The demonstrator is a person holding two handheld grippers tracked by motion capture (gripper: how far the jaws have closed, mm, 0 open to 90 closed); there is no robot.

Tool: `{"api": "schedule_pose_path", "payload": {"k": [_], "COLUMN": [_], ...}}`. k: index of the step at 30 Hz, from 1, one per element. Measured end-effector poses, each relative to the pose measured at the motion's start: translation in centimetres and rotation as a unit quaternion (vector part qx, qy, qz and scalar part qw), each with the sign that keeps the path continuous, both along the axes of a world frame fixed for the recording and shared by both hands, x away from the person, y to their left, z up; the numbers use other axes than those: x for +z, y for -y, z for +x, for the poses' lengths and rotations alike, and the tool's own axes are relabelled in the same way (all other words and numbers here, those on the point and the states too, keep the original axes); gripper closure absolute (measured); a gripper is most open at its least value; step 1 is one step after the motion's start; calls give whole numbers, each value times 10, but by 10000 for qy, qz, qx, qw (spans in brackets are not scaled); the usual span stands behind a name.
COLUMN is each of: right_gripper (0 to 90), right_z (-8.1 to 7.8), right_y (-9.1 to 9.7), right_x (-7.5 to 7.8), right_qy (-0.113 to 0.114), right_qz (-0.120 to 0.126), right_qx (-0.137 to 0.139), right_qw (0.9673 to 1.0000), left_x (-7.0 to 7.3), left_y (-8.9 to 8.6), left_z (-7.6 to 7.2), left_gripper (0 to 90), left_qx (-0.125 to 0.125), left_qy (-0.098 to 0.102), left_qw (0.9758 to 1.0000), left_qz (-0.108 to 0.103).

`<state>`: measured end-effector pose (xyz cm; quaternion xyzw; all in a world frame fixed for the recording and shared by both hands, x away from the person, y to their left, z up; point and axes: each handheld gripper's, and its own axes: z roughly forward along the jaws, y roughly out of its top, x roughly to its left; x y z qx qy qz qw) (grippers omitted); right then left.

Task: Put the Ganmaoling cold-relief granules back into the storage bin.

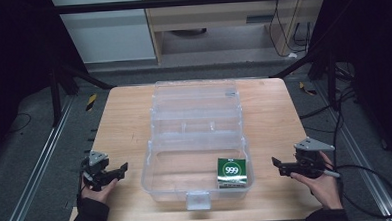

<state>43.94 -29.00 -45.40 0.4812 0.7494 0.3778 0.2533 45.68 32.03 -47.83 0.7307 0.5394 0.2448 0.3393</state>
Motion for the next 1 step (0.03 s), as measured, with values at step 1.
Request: {"api": "schedule_pose_path", "payload": {"k": [1], "right_gripper": [34], "right_z": [1], "right_y": [4], "right_x": [-3], "right_qy": [-1], "right_qz": [6], "right_qx": [-107], "right_qw": [9999], "left_x": [0], "left_y": [0], "left_z": [0], "left_gripper": [222], "left_qx": [-8], "left_qy": [-3], "left_qw": [10000], "left_qz": [7]}}
